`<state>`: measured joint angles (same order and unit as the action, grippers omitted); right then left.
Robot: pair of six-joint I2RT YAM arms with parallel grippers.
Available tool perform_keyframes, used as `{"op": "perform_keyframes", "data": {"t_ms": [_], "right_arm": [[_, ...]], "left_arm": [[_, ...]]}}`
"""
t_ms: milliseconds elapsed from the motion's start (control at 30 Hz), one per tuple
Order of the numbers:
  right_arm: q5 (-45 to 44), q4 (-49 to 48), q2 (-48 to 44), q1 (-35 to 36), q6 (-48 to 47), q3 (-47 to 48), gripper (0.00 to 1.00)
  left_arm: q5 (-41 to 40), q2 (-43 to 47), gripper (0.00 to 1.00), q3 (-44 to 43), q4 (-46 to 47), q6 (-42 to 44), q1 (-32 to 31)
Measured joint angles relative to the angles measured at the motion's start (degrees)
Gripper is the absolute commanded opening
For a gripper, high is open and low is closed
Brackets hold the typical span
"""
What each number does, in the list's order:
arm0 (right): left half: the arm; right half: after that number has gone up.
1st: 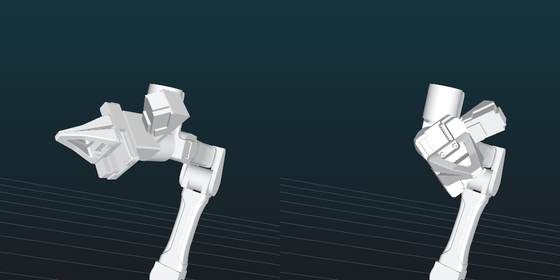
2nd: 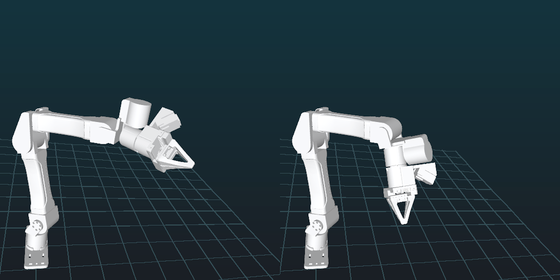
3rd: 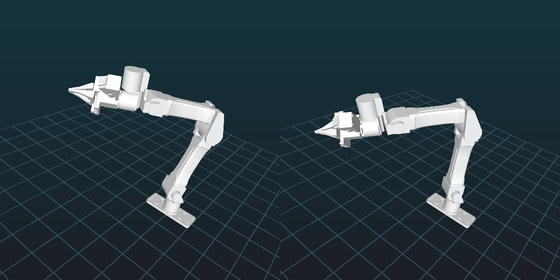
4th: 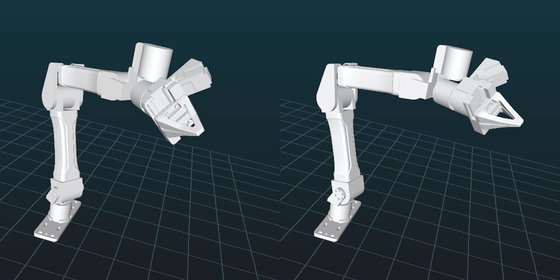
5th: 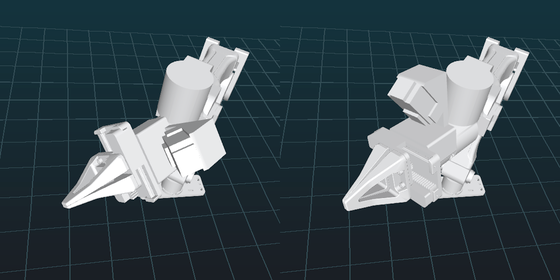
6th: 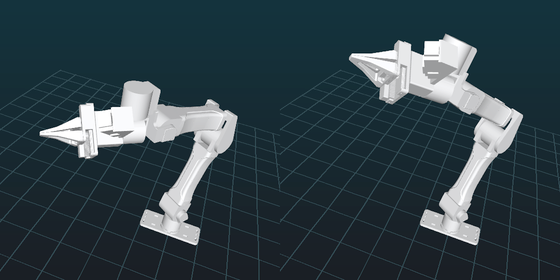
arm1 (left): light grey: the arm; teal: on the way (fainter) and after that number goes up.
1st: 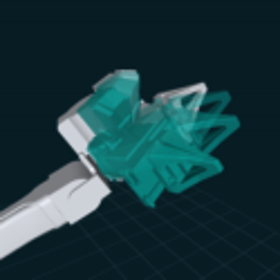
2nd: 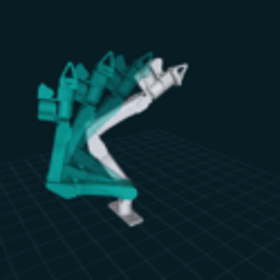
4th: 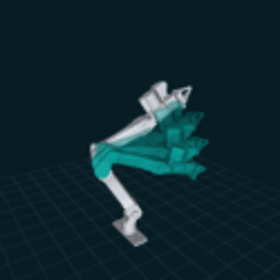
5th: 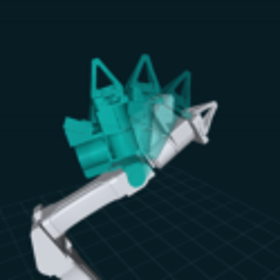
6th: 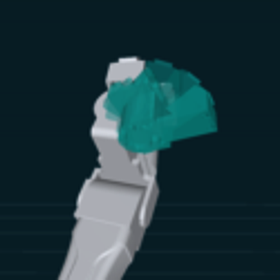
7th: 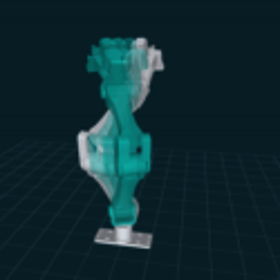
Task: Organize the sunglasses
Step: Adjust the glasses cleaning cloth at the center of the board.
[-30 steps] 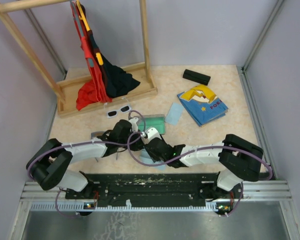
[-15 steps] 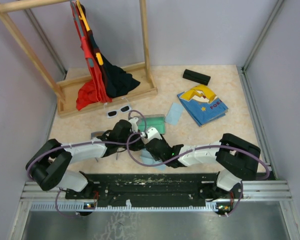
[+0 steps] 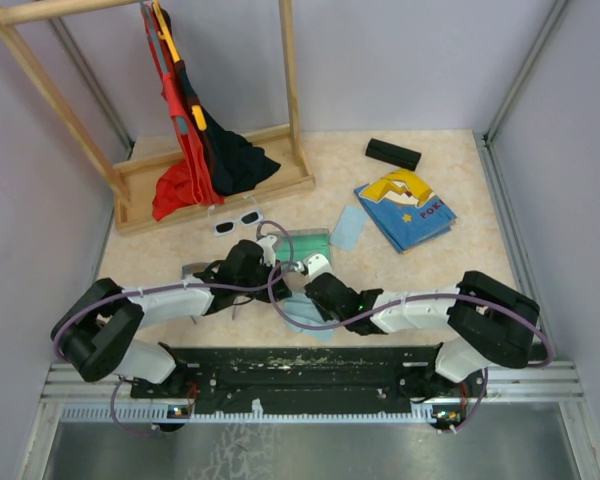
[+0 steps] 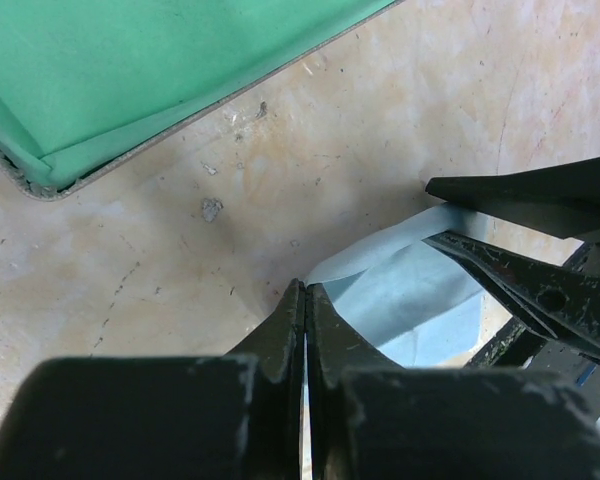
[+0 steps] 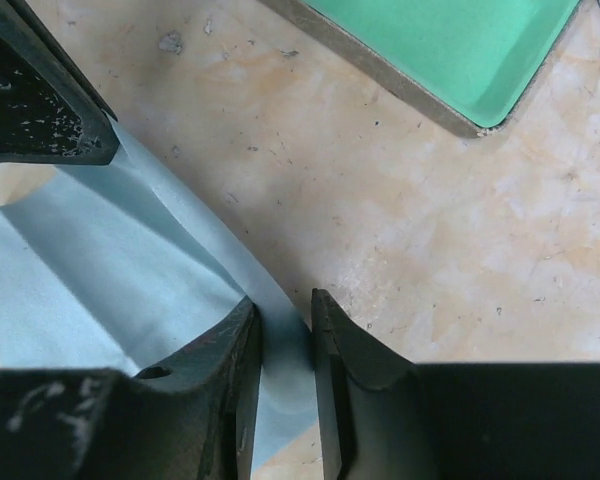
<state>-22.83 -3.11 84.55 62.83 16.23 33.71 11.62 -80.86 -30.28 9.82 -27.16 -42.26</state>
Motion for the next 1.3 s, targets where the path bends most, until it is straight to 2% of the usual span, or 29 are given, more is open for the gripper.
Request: {"op": "perform_keyframes", "data": {"t_ms": [433, 1033, 1167, 1300], "right_arm": [[3.9, -1.3, -2.1, -0.5, 0.1, -2.0, 0.0], [4.9, 1.8, -8.0, -1.2, -0.1, -2.1, 0.0], [5.2, 3.3, -8.0, -1.4, -0.2, -1.8, 0.12], [6.0, 4.2, -8.0, -2.4, -0.4, -1.8, 0.16]], "left_arm": [[0.0, 0.1, 0.01, 0.0, 0.0, 0.0, 0.0], [1.5, 0.8, 0.01, 0.0, -0.9, 0.6, 0.0], [1.5, 1.4, 0.01, 0.0, -1.0, 1.0, 0.0], [1.4, 1.4, 0.01, 0.0, -1.4, 1.4, 0.0]]}}
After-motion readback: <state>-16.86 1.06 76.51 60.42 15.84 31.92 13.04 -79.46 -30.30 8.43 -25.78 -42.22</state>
